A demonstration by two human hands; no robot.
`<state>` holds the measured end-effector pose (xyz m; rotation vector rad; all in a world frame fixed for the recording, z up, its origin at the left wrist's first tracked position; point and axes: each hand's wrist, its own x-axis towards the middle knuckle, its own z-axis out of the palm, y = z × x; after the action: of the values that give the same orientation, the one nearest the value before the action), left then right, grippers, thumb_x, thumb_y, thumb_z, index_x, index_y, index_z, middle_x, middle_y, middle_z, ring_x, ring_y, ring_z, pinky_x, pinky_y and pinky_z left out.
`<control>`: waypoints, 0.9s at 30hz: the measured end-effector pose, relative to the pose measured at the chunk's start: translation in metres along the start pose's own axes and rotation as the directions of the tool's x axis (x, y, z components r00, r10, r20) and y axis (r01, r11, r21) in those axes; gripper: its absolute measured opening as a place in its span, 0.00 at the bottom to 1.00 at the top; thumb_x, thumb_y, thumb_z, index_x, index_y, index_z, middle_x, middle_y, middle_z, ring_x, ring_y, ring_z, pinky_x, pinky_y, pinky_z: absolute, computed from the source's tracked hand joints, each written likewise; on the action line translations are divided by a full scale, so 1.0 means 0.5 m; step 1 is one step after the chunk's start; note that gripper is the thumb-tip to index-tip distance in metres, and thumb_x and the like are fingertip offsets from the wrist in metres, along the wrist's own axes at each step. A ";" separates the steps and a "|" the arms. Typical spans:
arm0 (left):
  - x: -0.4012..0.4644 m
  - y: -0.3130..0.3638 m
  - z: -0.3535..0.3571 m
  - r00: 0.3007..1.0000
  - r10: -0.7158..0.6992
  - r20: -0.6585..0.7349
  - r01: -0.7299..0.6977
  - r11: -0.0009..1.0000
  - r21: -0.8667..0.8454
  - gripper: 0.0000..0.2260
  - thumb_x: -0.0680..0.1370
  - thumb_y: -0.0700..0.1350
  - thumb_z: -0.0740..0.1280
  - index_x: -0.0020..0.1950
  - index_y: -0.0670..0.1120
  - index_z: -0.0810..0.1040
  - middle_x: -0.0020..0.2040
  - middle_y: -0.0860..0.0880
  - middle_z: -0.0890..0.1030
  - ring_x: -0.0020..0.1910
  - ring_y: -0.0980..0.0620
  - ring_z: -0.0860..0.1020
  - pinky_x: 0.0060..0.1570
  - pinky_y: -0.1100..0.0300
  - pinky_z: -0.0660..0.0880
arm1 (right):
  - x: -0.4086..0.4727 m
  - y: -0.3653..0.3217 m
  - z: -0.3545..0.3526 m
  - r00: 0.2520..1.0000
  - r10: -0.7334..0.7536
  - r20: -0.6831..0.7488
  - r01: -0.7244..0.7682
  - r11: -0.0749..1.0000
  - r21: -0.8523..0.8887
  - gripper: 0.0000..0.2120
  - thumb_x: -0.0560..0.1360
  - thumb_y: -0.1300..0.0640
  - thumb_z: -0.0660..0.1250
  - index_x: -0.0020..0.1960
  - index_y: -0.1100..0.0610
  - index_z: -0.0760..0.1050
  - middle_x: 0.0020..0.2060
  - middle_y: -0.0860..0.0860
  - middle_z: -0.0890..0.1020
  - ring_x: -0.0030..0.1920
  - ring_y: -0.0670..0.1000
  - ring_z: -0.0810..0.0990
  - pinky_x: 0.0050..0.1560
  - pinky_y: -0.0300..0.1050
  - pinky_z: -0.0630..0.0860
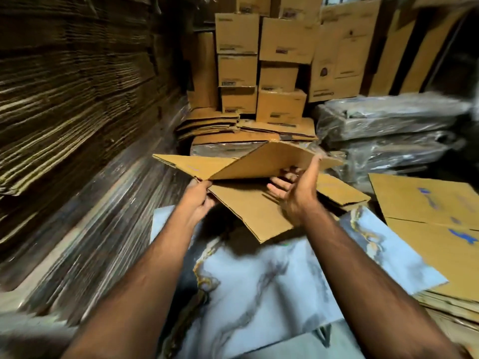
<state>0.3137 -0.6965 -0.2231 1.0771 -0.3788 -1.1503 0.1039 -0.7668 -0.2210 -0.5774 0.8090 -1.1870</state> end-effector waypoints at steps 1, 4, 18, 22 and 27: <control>-0.003 -0.017 -0.004 1.000 -0.016 0.018 0.016 1.000 0.010 0.12 0.82 0.31 0.53 0.53 0.44 0.71 0.45 0.43 0.79 0.37 0.49 0.81 0.27 0.56 0.80 | -0.008 -0.010 -0.009 1.000 0.014 -0.005 -0.014 0.999 -0.038 0.47 0.72 0.24 0.52 0.75 0.59 0.61 0.66 0.59 0.72 0.58 0.63 0.79 0.48 0.58 0.82; -0.005 -0.056 -0.032 0.994 -0.089 0.066 0.089 0.996 0.004 0.13 0.82 0.30 0.52 0.57 0.45 0.68 0.52 0.40 0.79 0.44 0.45 0.80 0.31 0.49 0.81 | -0.036 -0.038 -0.033 0.997 0.071 -0.041 -0.077 0.986 -0.148 0.27 0.80 0.35 0.55 0.62 0.58 0.69 0.58 0.58 0.73 0.57 0.59 0.79 0.47 0.54 0.81; 0.007 -0.137 -0.061 0.929 -0.367 0.039 0.363 0.928 0.090 0.06 0.83 0.40 0.60 0.52 0.41 0.75 0.37 0.44 0.81 0.39 0.49 0.81 0.65 0.49 0.72 | -0.099 0.036 -0.150 0.878 -0.184 -0.442 -0.155 0.764 -0.626 0.04 0.77 0.62 0.63 0.49 0.62 0.71 0.47 0.60 0.78 0.44 0.59 0.78 0.46 0.52 0.79; -0.017 -0.150 -0.034 0.938 -0.342 0.065 0.334 0.937 0.105 0.10 0.82 0.36 0.58 0.63 0.40 0.73 0.56 0.41 0.79 0.50 0.45 0.80 0.57 0.47 0.74 | -0.156 0.002 -0.124 0.690 -0.719 -0.081 0.053 0.161 -0.985 0.22 0.78 0.53 0.68 0.70 0.58 0.71 0.66 0.57 0.71 0.66 0.58 0.69 0.66 0.51 0.68; -0.066 -0.184 0.006 0.910 -0.390 0.141 0.382 0.920 0.083 0.08 0.81 0.34 0.58 0.57 0.41 0.73 0.46 0.40 0.82 0.39 0.46 0.81 0.50 0.48 0.78 | -0.195 0.007 -0.037 0.870 -0.216 0.444 0.362 -0.331 -0.871 0.28 0.75 0.43 0.71 0.67 0.59 0.72 0.63 0.58 0.76 0.64 0.59 0.73 0.64 0.53 0.72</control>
<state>0.2474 -0.6701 -0.2903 1.1443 -0.3256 -1.5919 0.0758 -0.6720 -0.2111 -2.4411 1.5668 -0.5714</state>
